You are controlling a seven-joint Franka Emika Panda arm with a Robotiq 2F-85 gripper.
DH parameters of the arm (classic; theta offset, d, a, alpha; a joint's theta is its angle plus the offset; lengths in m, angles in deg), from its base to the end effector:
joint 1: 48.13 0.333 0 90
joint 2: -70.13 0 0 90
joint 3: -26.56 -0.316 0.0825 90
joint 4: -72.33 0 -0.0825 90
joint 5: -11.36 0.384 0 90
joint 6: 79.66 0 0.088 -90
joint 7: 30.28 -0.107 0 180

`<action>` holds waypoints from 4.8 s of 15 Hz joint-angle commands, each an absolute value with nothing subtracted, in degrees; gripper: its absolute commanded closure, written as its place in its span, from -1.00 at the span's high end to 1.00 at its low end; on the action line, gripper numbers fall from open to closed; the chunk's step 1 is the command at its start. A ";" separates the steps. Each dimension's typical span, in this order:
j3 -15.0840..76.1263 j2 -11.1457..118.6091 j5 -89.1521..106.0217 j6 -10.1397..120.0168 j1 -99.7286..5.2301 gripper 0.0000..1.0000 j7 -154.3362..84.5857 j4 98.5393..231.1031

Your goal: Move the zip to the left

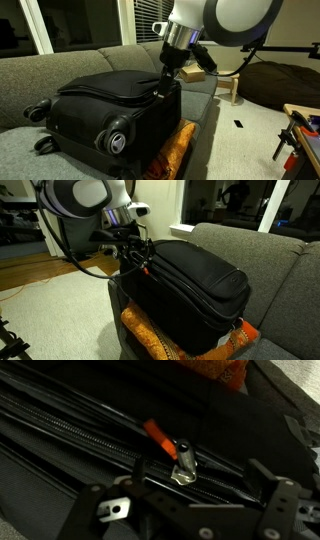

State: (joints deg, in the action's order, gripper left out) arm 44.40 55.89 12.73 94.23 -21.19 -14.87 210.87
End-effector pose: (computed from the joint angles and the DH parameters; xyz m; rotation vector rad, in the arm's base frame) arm 0.5222 0.0805 0.2536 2.9329 0.6374 0.5724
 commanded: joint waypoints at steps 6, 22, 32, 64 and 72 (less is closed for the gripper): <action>29.59 55.96 8.07 92.79 -38.09 1.00 -19.93 209.87; 26.00 55.97 6.68 92.41 -41.24 -0.91 -19.69 209.11; 27.98 57.66 1.23 92.27 -36.68 -0.97 -20.47 210.03; 31.93 60.62 -1.78 91.11 -25.05 -0.24 -20.33 209.60; 32.09 60.24 -1.23 91.27 -23.36 0.80 -19.84 208.16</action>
State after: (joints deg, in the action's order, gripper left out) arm 31.29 58.19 -0.65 92.86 -24.10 -18.33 207.45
